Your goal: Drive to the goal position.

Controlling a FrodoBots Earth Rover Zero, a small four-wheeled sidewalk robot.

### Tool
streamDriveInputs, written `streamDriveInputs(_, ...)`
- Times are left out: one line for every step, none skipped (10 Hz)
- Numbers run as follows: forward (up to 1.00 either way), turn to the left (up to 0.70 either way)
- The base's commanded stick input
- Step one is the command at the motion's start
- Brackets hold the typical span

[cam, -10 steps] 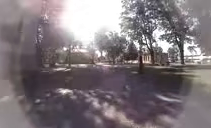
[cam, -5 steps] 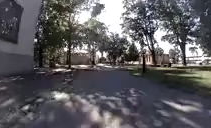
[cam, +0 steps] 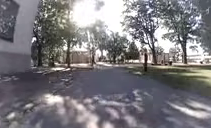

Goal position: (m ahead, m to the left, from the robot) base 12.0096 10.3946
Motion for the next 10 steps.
streamDriveInputs(0.7,0.0)
streamDriveInputs(0.7,0.0)
streamDriveInputs(0.7,-0.06)
streamDriveInputs(0.7,-0.12)
streamDriveInputs(0.7,-0.11)
streamDriveInputs(0.7,-0.07)
streamDriveInputs(0.7,0.0)
streamDriveInputs(0.7,0.0)
streamDriveInputs(0.7,0.0)
streamDriveInputs(0.7,0.0)
